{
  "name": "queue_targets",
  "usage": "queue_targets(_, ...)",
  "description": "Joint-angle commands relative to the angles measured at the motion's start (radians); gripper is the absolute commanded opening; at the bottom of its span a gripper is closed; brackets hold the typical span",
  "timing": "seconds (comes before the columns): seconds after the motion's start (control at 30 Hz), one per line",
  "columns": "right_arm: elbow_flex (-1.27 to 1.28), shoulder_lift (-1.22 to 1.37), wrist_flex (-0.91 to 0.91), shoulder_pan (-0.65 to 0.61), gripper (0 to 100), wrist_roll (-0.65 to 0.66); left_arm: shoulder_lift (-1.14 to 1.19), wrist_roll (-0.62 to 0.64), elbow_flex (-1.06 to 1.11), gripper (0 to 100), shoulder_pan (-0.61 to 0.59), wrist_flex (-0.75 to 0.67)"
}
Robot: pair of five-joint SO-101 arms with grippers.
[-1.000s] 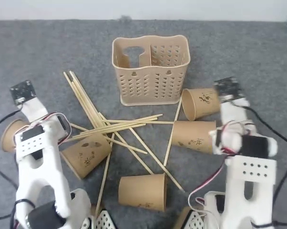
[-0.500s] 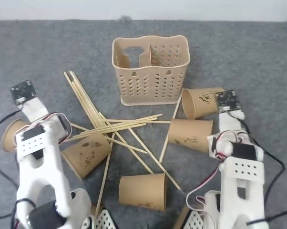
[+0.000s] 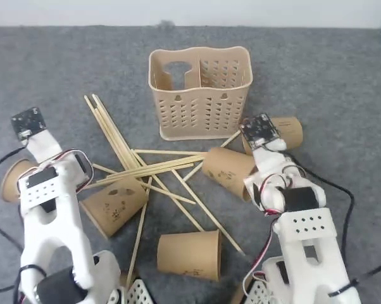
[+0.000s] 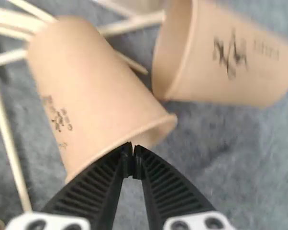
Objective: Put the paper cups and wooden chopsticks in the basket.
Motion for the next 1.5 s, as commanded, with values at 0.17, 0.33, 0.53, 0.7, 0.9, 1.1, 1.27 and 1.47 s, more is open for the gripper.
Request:
queue_targets(0.17, -0.158, 0.012, -0.107, -0.208, 0.9, -0.012, 0.002, 0.002, -0.027, 3, -0.008, -0.021)
queue_targets(0.33, -0.149, 0.074, -0.234, -0.262, 0.9, -0.012, 0.002, 0.002, -0.027, 3, -0.008, -0.021)
queue_targets(0.53, -0.175, 0.289, -0.329, -0.265, 0.9, -0.012, 0.002, 0.002, -0.028, 3, -0.008, -0.023)
queue_targets(0.7, -0.270, 0.335, -0.295, -0.288, 1.0, -0.012, 0.002, 0.002, -0.027, 3, -0.008, -0.032)
queue_targets(0.9, -0.448, 0.315, -0.131, -0.325, 10.6, -0.014, 0.002, 0.002, -0.024, 3, -0.008, -0.049)
queue_targets(1.1, -0.494, 0.311, -0.105, -0.318, 24.1, -0.158, 0.002, 0.002, -0.024, 3, -0.008, -0.049)
queue_targets(1.27, -0.583, 0.226, 0.015, -0.289, 24.2, -0.158, 0.002, 0.002, -0.024, 3, -0.006, -0.051)
queue_targets(1.47, -0.624, 0.163, 0.156, -0.160, 24.2, -0.166, 0.002, 0.002, -0.024, 3, -0.005, -0.051)
